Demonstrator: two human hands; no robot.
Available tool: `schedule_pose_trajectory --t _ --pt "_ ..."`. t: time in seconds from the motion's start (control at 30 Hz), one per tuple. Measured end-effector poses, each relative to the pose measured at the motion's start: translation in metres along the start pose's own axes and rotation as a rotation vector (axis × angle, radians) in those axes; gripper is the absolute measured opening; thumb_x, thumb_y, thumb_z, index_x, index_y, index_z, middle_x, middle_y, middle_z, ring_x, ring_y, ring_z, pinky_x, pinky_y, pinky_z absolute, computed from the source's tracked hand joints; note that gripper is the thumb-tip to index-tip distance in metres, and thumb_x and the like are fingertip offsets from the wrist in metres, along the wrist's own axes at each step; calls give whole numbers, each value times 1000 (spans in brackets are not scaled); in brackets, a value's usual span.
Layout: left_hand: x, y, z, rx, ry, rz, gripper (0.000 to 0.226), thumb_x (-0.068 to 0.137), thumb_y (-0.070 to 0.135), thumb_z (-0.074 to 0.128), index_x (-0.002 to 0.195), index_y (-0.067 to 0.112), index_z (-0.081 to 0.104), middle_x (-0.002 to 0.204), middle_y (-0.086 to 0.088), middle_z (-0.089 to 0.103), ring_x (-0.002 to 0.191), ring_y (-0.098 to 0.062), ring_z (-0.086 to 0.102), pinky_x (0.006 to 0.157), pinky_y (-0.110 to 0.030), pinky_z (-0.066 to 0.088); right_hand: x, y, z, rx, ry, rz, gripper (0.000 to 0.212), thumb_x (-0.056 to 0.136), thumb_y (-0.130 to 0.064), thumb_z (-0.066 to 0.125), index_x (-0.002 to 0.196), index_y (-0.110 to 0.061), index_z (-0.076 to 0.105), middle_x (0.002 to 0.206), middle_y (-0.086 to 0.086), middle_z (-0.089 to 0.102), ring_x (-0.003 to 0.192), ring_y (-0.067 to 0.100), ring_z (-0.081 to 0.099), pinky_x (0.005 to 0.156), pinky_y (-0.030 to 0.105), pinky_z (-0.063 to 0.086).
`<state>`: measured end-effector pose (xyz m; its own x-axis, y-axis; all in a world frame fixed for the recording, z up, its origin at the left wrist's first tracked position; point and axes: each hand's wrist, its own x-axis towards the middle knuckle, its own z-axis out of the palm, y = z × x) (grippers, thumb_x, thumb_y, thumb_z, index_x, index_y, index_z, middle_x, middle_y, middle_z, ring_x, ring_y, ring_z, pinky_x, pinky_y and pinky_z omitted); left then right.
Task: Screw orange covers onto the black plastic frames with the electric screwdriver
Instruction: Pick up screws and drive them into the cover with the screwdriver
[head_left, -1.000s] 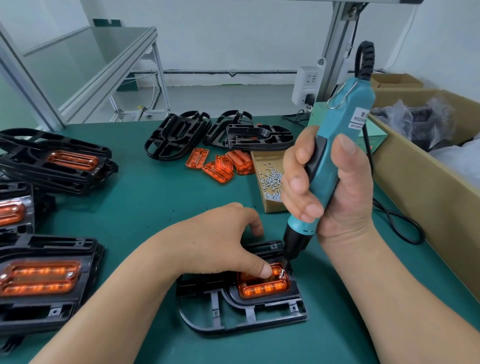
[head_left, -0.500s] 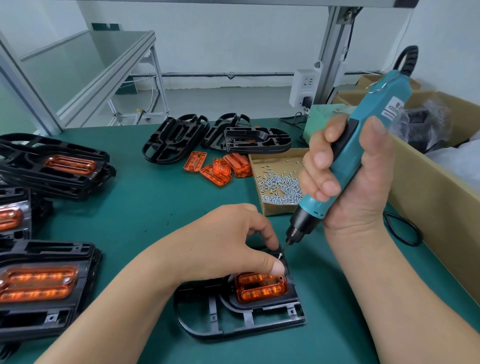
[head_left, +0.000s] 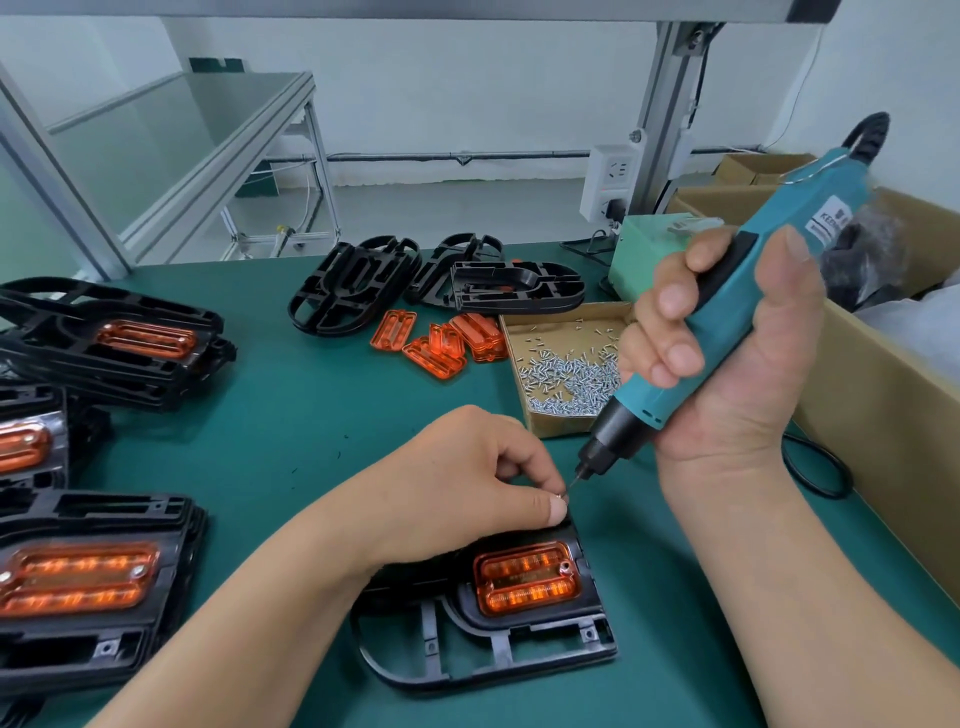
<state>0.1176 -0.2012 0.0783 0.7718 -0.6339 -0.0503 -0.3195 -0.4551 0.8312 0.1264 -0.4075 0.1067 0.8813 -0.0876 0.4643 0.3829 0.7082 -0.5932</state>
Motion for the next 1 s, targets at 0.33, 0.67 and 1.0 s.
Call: schedule_pose_trajectory --t 0.33,0.67,1.0 --pt "3 -3 0 -188 75 -8 11 85 41 84 88 31 82 69 -2 47 63 -13 41 62 -26 37 2 -4 -2 -17 207 -104 28 100 -44 50 91 -17 54 74 0 57 46 7 45 45 22 37" --pt "6 -4 8 -138 247 -12 10 86 32 86 78 31 80 63 12 49 56 -7 41 57 -17 39 2 -1 -2 -105 353 -112 30 107 -46 55 92 -20 58 82 1 60 56 10 47 53 22 41" --pt "7 -6 11 -24 321 -35 14 88 27 83 75 27 76 61 25 55 56 2 48 57 -10 38 -1 6 -5 -139 518 -47 32 103 -47 66 98 -18 54 84 2 61 62 12 52 60 25 47"
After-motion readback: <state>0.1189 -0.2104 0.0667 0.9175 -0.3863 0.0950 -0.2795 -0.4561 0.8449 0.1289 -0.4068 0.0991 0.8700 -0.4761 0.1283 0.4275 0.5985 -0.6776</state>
